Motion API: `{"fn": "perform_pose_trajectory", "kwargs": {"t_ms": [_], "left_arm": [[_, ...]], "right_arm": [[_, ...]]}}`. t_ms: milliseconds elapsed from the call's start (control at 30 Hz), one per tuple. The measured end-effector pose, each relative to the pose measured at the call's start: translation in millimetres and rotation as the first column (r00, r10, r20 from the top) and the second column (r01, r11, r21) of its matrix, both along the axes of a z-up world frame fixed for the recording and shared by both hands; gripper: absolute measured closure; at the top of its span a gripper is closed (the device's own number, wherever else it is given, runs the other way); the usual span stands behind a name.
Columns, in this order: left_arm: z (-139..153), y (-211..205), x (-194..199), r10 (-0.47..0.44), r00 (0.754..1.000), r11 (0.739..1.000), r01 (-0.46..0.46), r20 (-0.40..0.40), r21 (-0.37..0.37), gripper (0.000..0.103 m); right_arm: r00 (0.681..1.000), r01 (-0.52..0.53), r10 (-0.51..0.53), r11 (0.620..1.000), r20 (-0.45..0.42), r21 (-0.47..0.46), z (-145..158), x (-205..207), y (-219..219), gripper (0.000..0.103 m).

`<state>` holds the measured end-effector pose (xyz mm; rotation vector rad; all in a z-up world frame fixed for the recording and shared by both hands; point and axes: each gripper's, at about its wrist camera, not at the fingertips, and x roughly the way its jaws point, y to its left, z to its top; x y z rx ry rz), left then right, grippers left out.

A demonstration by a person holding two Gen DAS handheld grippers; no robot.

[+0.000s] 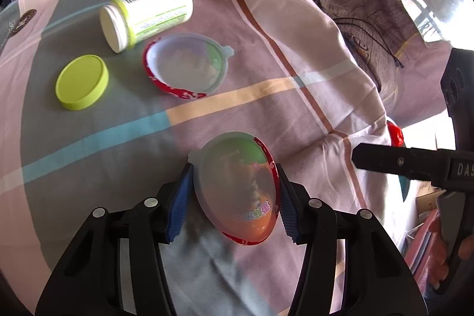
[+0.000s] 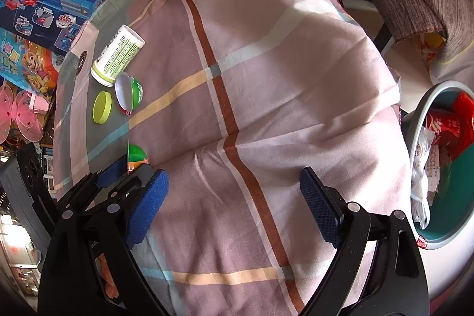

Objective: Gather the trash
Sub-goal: 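Grasp the orange-rimmed clear lid with the left tool while the right tool grasps the red-rimmed lid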

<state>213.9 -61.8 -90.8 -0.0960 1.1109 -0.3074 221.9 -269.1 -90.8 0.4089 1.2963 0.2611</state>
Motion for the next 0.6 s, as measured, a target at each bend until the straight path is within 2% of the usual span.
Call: {"fn": "perform_pose_trajectory", "kwargs": {"t_ms": [267, 600], "left_arm": [[15, 44, -3, 0.068, 0.997, 0.998, -0.068, 0.042, -0.014, 0.049], [30, 121, -2, 0.180, 0.980, 0.984, -0.177, 0.086, -0.033, 0.048]], "right_arm": [[0.998, -0.061, 0.061, 0.998, 0.019, -0.030, 11, 17, 34, 0.017], [0.972, -0.215, 0.224, 0.970, 0.074, -0.113, 25, 61, 124, 0.017]]}}
